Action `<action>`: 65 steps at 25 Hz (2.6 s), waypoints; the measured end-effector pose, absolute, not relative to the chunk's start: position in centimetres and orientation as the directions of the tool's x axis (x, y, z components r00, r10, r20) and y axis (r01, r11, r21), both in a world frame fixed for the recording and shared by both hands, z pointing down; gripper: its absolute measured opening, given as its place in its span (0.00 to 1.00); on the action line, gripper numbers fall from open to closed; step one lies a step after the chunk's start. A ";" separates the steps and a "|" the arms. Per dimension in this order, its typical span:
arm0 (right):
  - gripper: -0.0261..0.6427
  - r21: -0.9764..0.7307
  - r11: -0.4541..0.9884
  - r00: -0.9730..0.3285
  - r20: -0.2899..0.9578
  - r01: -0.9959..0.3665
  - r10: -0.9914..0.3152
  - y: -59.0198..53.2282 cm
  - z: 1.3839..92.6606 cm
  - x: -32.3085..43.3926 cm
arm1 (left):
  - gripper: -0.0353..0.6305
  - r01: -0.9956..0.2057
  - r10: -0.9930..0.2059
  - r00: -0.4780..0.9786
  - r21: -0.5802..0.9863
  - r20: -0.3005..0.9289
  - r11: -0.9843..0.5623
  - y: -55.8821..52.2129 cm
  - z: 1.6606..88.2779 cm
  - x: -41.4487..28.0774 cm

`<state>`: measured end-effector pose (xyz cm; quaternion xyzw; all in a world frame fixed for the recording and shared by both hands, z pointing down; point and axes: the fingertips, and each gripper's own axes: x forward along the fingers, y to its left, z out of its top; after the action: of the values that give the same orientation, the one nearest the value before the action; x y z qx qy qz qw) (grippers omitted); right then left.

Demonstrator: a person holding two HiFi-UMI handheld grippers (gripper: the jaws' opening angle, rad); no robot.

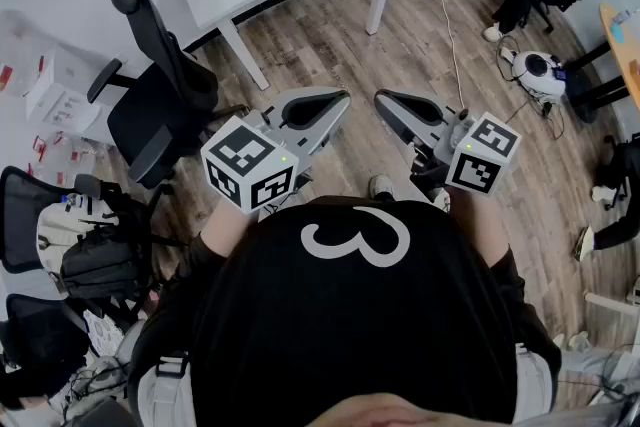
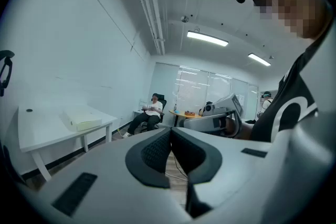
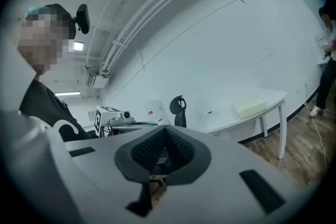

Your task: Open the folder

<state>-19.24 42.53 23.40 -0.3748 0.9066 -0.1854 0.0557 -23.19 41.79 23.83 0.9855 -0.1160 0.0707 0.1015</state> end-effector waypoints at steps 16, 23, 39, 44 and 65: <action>0.07 -0.302 0.604 -0.660 0.130 -0.737 -0.740 40.3 26.1 -17.5 | 0.08 -0.268 -0.234 0.954 0.186 0.188 -0.945 39.6 26.1 -22.0; 0.07 -0.331 0.609 -0.674 0.127 -0.720 -0.728 35.1 26.8 -14.7 | 0.08 -0.298 -0.256 0.942 0.187 0.219 -0.936 34.8 26.6 -19.5; 0.07 -0.414 0.600 -0.698 0.134 -0.684 -0.704 21.3 29.4 -0.4 | 0.08 -0.339 -0.271 0.908 0.182 0.319 -0.923 20.8 29.3 -4.8; 0.07 -0.418 0.603 -0.701 0.126 -0.679 -0.702 18.0 29.5 4.1 | 0.08 -0.359 -0.292 0.893 0.153 0.341 -0.921 17.0 29.4 -0.6; 0.07 -0.408 0.641 -0.735 0.125 -0.650 -0.666 8.1 29.8 6.2 | 0.08 -0.414 -0.358 0.870 0.109 0.338 -0.904 7.3 30.2 1.6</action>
<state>6.21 8.09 29.80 -0.3634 0.9056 -0.2178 0.0182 1.63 7.29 30.19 0.9629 -0.2006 0.1571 0.0895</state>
